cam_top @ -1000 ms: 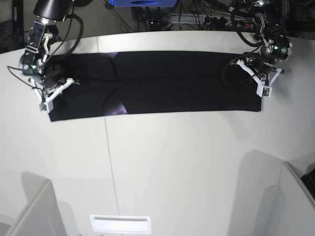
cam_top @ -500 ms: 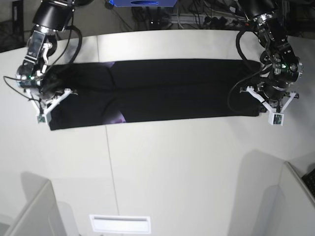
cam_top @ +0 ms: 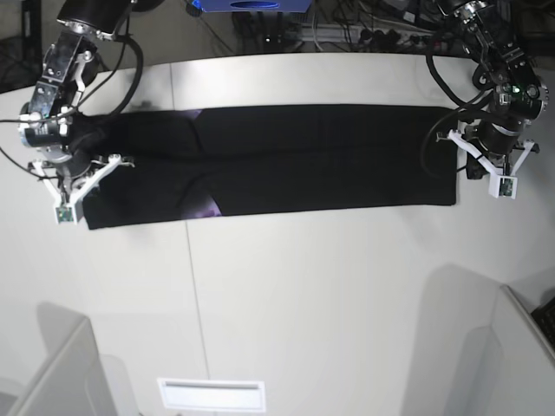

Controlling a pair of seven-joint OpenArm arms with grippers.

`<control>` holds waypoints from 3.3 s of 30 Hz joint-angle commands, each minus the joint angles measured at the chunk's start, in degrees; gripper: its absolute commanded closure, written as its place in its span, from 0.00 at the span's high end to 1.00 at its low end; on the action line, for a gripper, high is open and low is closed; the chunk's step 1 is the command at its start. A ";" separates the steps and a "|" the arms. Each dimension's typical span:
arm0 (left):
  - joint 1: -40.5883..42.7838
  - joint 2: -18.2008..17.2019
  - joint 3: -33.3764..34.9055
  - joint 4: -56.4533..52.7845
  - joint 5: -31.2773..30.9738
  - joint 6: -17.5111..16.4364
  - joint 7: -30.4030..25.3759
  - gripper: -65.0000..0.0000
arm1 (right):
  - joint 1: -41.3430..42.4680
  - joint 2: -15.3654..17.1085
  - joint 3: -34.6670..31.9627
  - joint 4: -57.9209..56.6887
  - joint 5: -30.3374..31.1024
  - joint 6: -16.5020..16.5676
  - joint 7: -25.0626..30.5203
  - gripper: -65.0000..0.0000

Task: Fold the T-shirt properly
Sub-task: 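Move both grippers to the ends of the folded strip and grasp them, then open the left gripper and raise it away from the strip end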

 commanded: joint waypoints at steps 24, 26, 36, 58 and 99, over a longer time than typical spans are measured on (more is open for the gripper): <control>3.41 -0.38 -3.67 1.26 -1.26 -0.46 -0.99 0.00 | -3.83 -0.96 0.08 2.88 0.25 0.05 1.19 0.00; 3.41 -0.38 -3.67 1.26 -1.26 -0.46 -0.99 0.00 | -3.75 -0.96 0.17 2.88 0.25 0.05 1.54 0.00; 3.41 -0.38 -3.67 1.18 -1.26 -0.46 -0.99 0.00 | -3.66 -0.88 0.17 2.88 0.25 0.05 1.19 0.00; 3.49 -0.30 -3.67 1.09 -1.26 -0.46 -0.99 0.00 | -3.75 -0.88 0.60 2.71 0.08 -0.12 1.19 0.00; 2.79 -0.21 -10.36 0.82 -3.55 -9.61 -1.16 0.60 | -4.01 -0.61 0.52 2.62 -0.01 -0.47 1.19 0.00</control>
